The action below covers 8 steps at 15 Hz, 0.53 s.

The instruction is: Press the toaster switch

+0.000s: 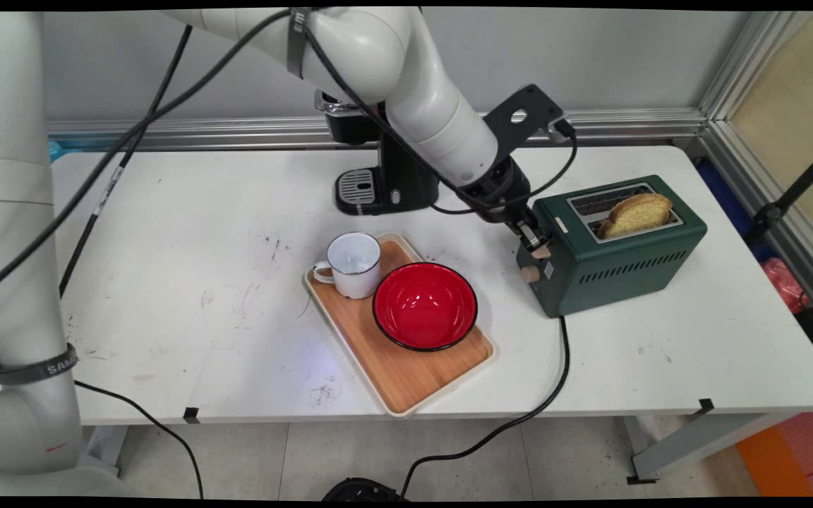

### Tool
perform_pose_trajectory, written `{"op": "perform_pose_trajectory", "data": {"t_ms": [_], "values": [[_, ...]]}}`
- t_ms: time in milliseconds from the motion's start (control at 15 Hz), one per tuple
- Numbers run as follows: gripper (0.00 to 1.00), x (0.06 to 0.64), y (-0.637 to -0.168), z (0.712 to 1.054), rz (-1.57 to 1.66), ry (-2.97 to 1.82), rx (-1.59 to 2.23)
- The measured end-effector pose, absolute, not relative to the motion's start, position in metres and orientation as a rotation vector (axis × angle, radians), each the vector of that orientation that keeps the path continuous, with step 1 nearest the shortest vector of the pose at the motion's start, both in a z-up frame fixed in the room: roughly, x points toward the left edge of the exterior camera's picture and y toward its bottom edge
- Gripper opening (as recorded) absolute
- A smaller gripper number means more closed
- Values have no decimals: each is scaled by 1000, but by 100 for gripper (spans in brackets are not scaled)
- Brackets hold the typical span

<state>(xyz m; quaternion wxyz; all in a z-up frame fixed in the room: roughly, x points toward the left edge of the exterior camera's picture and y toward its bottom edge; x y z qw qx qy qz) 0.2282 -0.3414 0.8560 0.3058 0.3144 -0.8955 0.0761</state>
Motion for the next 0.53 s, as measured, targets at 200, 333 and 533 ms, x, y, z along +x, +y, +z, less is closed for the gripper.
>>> {"op": "perform_pose_trajectory", "data": {"t_ms": [200,333,533], "values": [[0,224,-343,848,199,-2381,836],[0,222,-344,842,200,-2390,841],[0,222,-344,835,200,-2404,846]]}}
